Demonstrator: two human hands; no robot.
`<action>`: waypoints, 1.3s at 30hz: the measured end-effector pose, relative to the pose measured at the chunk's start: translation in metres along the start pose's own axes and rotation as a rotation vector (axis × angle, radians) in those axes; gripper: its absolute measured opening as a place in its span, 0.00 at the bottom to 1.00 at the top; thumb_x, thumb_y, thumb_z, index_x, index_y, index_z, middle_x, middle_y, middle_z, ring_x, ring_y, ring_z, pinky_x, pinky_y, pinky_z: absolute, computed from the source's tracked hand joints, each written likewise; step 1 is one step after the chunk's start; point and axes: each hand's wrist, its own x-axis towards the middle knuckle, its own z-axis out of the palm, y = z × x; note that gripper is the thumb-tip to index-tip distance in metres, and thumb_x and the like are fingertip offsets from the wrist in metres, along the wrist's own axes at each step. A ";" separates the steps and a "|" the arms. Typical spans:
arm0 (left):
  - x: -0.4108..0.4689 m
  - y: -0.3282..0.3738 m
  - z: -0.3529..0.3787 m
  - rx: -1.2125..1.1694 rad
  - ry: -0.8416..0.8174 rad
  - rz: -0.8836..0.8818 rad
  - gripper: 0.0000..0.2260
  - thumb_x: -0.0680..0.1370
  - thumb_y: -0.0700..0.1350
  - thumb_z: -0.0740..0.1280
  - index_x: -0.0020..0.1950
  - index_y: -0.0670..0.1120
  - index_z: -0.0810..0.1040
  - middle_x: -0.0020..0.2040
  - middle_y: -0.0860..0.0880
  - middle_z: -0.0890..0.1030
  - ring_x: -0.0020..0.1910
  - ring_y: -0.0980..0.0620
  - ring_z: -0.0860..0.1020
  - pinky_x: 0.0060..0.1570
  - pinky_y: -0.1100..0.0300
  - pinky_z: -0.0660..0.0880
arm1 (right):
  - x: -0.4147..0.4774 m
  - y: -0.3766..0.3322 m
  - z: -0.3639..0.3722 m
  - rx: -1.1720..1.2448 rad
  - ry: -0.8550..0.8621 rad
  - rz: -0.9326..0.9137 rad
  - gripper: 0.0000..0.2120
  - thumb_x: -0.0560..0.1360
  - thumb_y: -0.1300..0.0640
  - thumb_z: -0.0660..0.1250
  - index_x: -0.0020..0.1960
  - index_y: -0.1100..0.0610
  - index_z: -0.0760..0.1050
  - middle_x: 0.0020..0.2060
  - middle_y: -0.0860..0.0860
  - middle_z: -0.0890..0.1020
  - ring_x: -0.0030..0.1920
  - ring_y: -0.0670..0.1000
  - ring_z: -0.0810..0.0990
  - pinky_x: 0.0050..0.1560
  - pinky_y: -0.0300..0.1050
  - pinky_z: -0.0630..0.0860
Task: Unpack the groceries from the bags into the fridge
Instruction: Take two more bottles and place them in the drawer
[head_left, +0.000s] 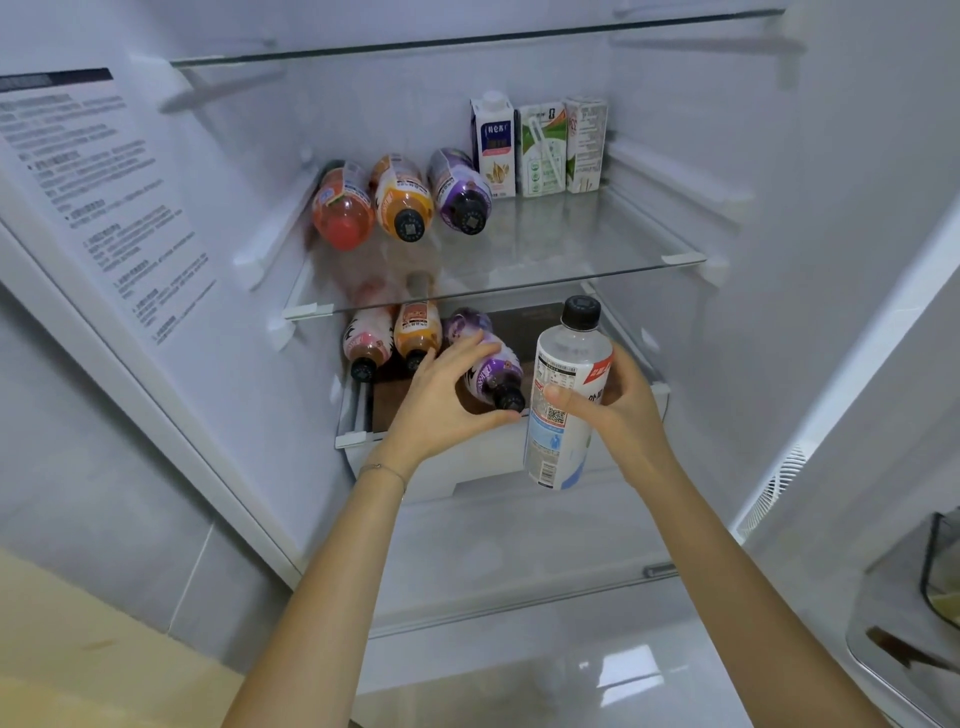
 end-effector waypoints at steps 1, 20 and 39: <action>0.002 -0.003 0.002 0.053 0.011 0.021 0.36 0.68 0.62 0.74 0.73 0.55 0.68 0.76 0.53 0.64 0.76 0.56 0.59 0.76 0.51 0.44 | 0.000 0.000 -0.002 0.000 0.001 0.001 0.25 0.68 0.62 0.76 0.62 0.52 0.73 0.51 0.44 0.82 0.49 0.40 0.82 0.42 0.33 0.79; 0.021 -0.044 -0.008 0.216 -0.007 -0.126 0.34 0.76 0.60 0.67 0.76 0.51 0.58 0.79 0.45 0.54 0.78 0.53 0.45 0.75 0.47 0.34 | 0.009 -0.011 -0.001 0.019 -0.004 -0.077 0.27 0.68 0.63 0.76 0.63 0.49 0.72 0.56 0.48 0.81 0.54 0.46 0.81 0.51 0.41 0.80; 0.051 -0.043 -0.017 0.402 -0.130 -0.132 0.35 0.76 0.57 0.68 0.79 0.55 0.54 0.80 0.53 0.54 0.79 0.50 0.47 0.74 0.44 0.38 | 0.020 -0.018 0.010 0.048 -0.030 -0.219 0.30 0.64 0.61 0.78 0.60 0.43 0.71 0.55 0.41 0.80 0.58 0.47 0.79 0.57 0.48 0.79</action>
